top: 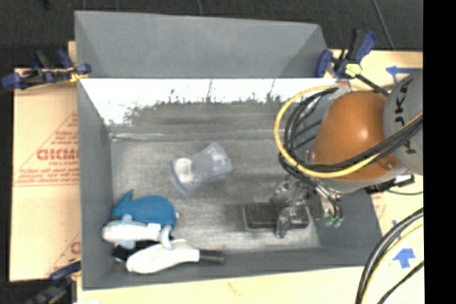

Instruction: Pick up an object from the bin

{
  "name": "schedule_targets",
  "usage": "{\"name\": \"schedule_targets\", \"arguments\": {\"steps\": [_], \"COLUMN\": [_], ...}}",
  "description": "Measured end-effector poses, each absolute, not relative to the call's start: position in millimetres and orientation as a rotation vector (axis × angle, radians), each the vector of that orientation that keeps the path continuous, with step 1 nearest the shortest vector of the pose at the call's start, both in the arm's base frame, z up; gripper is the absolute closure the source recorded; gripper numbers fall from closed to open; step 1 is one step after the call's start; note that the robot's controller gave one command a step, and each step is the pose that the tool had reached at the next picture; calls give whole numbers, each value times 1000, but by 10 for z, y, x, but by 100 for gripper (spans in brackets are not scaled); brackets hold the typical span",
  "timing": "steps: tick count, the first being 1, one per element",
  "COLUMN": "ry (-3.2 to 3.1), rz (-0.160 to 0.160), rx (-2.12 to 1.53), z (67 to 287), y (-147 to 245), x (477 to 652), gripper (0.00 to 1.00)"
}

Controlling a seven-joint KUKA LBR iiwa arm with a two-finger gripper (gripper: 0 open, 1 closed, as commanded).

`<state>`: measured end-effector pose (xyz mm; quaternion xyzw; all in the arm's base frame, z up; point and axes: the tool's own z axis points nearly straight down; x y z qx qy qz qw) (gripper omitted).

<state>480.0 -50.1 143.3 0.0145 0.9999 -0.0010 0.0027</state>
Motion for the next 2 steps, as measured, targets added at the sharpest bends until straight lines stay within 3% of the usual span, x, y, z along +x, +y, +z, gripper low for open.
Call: {"name": "schedule_targets", "arguments": {"steps": [2], "ry": [3139], "rz": [-3], "rx": [48], "z": [1695], "y": [-506], "x": [4797], "gripper": [100]}}
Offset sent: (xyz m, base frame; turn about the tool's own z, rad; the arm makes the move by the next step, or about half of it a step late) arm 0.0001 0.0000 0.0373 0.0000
